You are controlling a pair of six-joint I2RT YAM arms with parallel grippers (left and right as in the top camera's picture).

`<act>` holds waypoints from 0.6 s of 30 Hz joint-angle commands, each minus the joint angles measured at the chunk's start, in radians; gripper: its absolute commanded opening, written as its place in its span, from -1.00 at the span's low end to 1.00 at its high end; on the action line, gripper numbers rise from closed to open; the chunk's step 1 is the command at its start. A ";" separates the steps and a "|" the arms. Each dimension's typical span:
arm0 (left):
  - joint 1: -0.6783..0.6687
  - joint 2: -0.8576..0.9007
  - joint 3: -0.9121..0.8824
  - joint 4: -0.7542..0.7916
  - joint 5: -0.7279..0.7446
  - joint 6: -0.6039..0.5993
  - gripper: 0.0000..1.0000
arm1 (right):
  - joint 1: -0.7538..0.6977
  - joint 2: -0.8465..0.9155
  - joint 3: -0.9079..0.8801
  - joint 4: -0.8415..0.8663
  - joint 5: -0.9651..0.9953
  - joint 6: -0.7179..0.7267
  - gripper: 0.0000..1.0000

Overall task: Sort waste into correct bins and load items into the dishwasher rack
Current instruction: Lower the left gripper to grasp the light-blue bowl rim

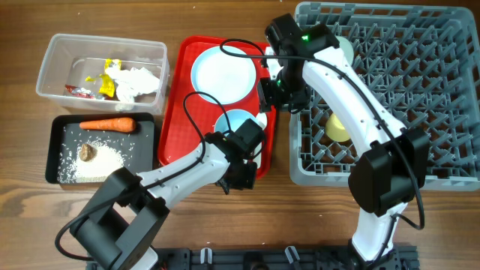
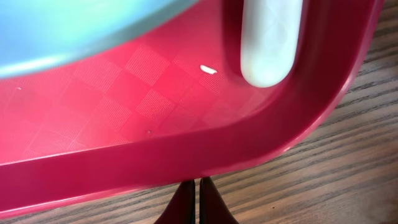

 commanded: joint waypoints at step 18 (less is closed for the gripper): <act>0.006 -0.174 0.185 -0.142 -0.051 0.016 -0.92 | 0.002 -0.014 -0.012 -0.018 0.010 -0.018 0.21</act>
